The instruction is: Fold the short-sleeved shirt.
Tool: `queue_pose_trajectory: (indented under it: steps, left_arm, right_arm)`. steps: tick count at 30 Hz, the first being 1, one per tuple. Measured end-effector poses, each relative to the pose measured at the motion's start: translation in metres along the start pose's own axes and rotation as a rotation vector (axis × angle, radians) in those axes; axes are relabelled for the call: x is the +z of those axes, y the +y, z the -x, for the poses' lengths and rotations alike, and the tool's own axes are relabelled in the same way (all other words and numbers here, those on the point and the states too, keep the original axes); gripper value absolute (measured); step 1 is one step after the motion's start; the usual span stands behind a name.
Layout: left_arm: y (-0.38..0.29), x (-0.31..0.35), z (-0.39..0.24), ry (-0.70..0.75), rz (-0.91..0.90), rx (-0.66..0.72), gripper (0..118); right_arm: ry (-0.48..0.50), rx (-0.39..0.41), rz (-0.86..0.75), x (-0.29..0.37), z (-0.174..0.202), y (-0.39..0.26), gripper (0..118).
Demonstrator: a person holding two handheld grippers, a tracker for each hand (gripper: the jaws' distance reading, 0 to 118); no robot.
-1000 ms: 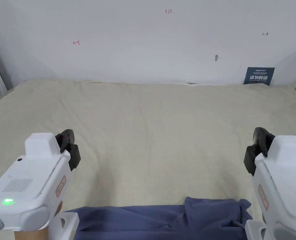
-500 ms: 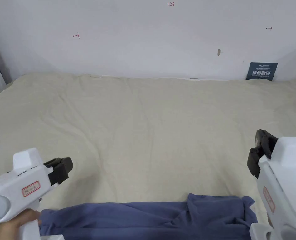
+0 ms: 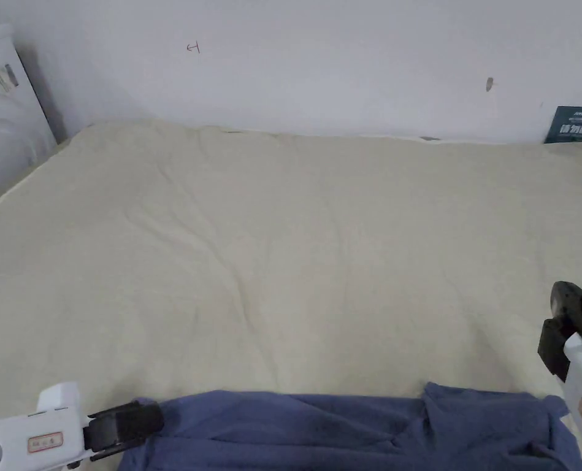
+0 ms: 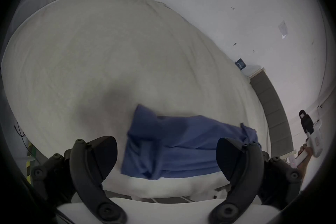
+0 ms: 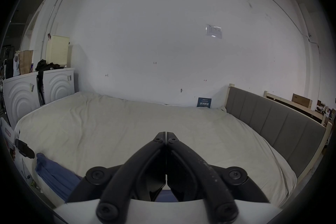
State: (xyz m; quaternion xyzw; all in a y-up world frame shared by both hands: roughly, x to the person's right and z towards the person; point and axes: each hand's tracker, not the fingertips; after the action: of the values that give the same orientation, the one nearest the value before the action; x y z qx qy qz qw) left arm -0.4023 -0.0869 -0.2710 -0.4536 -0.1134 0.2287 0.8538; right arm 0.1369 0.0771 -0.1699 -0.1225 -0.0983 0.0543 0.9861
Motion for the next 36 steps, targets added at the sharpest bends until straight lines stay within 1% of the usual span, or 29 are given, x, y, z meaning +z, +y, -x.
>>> queue_pose_trajectory:
  steps: [2,3,4,6,7,9,11,12,13,14,16,18,20,22,23,25,26,28,31,32,34,36]
  left_arm:
    - [-0.002,-0.009,0.011,-0.006,0.045,0.031,111]
    - [-0.002,-0.014,0.016,-0.018,0.061,0.049,107]
    - [-0.005,-0.017,0.013,-0.027,0.074,0.049,98]
    - [-0.007,-0.024,0.015,-0.026,0.079,0.042,76]
    - [-0.008,-0.027,0.015,-0.023,0.083,0.032,74]
    - [-0.01,-0.03,0.008,0.002,0.085,-0.003,73]
    - [-0.01,-0.029,0.002,-0.006,0.08,-0.029,72]
    - [-0.005,-0.037,0.017,0.021,0.076,-0.057,62]
    - [-0.005,-0.038,0.015,0.05,0.072,-0.084,44]
    - [-0.006,-0.04,0.014,0.076,0.071,-0.116,30]
    - [-0.007,-0.043,0.013,0.053,0.077,-0.102,24]
    - [-0.004,-0.041,0.011,0.038,0.075,-0.093,15]
    - [-0.006,-0.036,0.002,0.055,0.054,-0.114,13]
    - [0.0,-0.024,-0.007,0.07,0.017,-0.163,13]
    - [0.005,-0.016,-0.009,0.085,0.005,-0.155,13]
    - [0.013,0.001,-0.012,0.069,-0.024,-0.14,12]
    - [0.018,0.008,-0.011,0.078,-0.031,-0.133,12]
    - [0.022,0.023,-0.016,0.099,-0.059,-0.132,12]
    - [0.028,0.037,-0.01,0.206,-0.078,-0.157,12]
    - [0.031,0.037,0.002,0.22,-0.076,-0.152,12]
    - [0.03,0.042,0.001,0.246,-0.078,-0.161,12]
    - [0.024,0.048,-0.02,0.246,-0.082,-0.191,12]
  right_arm:
    - [0.004,-0.001,0.016,-0.002,0.008,-0.001,2]
    - [0.006,0.002,0.024,-0.003,0.01,-0.001,2]
    - [0.006,0.007,0.03,-0.004,0.013,-0.002,2]
    - [0.011,0.016,0.045,-0.006,0.015,-0.004,2]
    - [0.012,0.019,0.049,-0.007,0.016,-0.005,2]
    - [0.014,0.022,0.06,-0.008,0.017,-0.005,2]
    - [0.011,0.021,0.066,-0.008,0.017,-0.005,2]
    - [0.01,0.021,0.068,-0.009,0.017,-0.004,2]
    - [0.009,0.022,0.07,-0.009,0.017,-0.004,2]
    - [0.009,0.02,0.071,-0.012,0.012,-0.006,2]
    - [0.007,0.011,0.074,-0.013,0.008,-0.006,2]
    - [0.005,0.004,0.073,-0.011,0.007,-0.004,2]
    - [0.003,0.001,0.07,-0.01,0.005,-0.002,2]
    - [0.006,0.0,0.067,-0.01,0.002,0.0,2]
    - [0.006,-0.001,0.063,-0.009,0.001,0.001,2]
    - [0.007,-0.003,0.056,-0.007,-0.001,0.004,2]
    - [0.008,-0.007,0.049,-0.01,-0.009,0.001,2]
    - [0.011,-0.012,0.039,-0.009,-0.013,0.002,2]
    - [0.008,-0.016,0.024,-0.007,-0.022,0.0,2]
    - [0.009,-0.02,0.021,-0.006,-0.025,0.0,2]
    - [0.009,-0.026,0.016,-0.004,-0.031,-0.003,2]
    - [0.005,-0.028,0.013,-0.001,-0.037,-0.004,2]
